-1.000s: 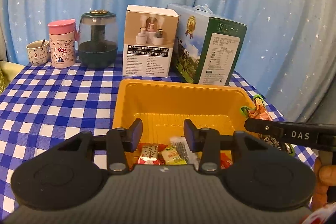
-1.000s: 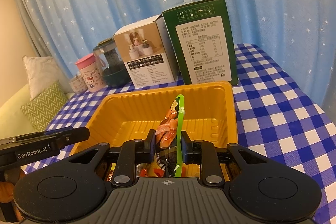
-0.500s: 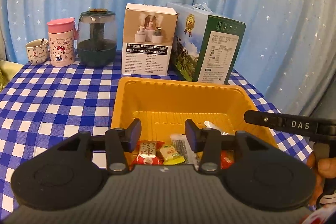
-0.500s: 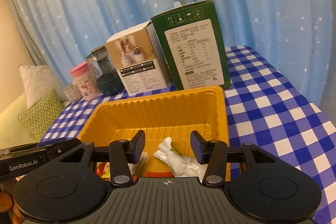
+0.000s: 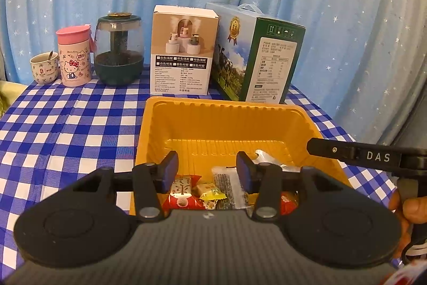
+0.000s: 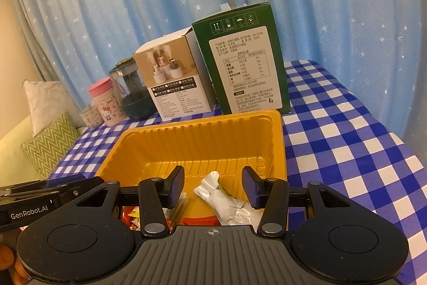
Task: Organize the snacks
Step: 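Carry the foil packet and yellow candy into the orange tray and release both, then move both tools back from the tray toward the last two candies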
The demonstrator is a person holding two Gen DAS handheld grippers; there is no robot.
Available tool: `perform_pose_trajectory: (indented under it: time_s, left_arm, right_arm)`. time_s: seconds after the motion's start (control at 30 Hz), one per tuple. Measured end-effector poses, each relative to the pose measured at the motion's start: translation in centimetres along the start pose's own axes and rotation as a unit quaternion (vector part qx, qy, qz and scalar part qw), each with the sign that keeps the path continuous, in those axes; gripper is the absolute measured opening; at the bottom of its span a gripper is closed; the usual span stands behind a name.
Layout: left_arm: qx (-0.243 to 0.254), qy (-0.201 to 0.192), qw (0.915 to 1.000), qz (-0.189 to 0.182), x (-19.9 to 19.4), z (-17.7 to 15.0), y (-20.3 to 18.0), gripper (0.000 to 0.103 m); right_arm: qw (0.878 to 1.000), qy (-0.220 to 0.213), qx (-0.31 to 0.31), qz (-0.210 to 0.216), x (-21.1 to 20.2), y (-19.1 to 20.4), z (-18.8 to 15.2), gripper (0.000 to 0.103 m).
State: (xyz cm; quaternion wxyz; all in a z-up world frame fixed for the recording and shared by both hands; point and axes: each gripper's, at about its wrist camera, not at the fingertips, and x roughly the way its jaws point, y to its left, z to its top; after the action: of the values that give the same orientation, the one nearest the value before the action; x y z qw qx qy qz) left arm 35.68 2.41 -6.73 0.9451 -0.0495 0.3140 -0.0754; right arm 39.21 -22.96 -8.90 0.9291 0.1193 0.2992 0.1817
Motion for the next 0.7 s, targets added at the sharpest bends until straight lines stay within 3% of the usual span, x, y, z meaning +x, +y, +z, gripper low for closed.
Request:
perform_pose_trajectory:
  time_s: [0.57, 0.7]
  left_arm:
    - [0.0, 0.0, 1.0, 0.003, -5.4, -3.4, -1.1, 0.058]
    - [-0.006, 0.007, 0.9999, 0.009, -7.3, -5.3, -0.9, 0.062]
  right_arm:
    - [1.0, -0.014, -0.01, -0.023, -6.1, 0.8, -3.3, 0.05]
    - [1.0, -0.008, -0.015, -0.025, -7.9, 1.4, -5.1, 0.062]
